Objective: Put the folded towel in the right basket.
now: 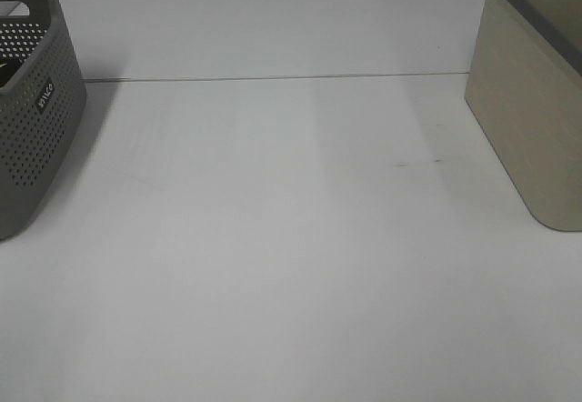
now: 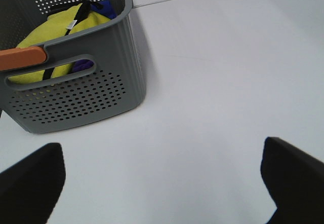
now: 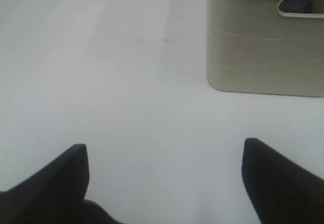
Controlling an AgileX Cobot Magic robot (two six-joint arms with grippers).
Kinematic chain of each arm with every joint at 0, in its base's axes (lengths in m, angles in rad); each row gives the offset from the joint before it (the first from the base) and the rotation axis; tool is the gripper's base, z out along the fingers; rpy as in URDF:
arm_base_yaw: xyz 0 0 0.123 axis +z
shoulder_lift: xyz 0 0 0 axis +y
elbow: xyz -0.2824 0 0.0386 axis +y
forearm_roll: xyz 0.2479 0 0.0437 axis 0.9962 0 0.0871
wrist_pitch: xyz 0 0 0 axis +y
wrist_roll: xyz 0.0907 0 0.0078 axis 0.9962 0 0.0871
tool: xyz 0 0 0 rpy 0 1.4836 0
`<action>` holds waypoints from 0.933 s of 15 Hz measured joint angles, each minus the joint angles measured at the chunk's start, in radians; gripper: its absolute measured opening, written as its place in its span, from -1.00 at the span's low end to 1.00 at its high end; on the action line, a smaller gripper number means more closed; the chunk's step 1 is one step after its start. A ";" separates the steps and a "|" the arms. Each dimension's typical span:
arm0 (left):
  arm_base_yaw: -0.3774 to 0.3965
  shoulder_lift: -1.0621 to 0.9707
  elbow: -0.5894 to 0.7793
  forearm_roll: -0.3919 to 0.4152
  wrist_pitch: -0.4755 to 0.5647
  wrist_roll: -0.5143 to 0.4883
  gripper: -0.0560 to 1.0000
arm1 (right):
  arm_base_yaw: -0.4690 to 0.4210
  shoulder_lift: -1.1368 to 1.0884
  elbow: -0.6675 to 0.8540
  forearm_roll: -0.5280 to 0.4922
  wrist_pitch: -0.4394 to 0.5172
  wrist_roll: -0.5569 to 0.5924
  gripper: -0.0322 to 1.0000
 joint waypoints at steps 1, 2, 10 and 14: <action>0.000 0.000 0.000 0.000 0.000 0.000 0.97 | 0.000 0.000 0.000 0.000 0.000 0.000 0.55; 0.000 0.000 0.000 0.000 0.000 0.000 0.97 | 0.000 0.000 0.000 0.000 0.000 0.000 0.55; 0.000 0.000 0.000 0.000 0.000 0.000 0.97 | 0.000 -0.023 0.000 0.000 0.000 0.000 0.55; 0.000 0.000 0.000 0.000 0.000 0.000 0.97 | 0.000 -0.023 0.000 0.000 0.000 0.000 0.55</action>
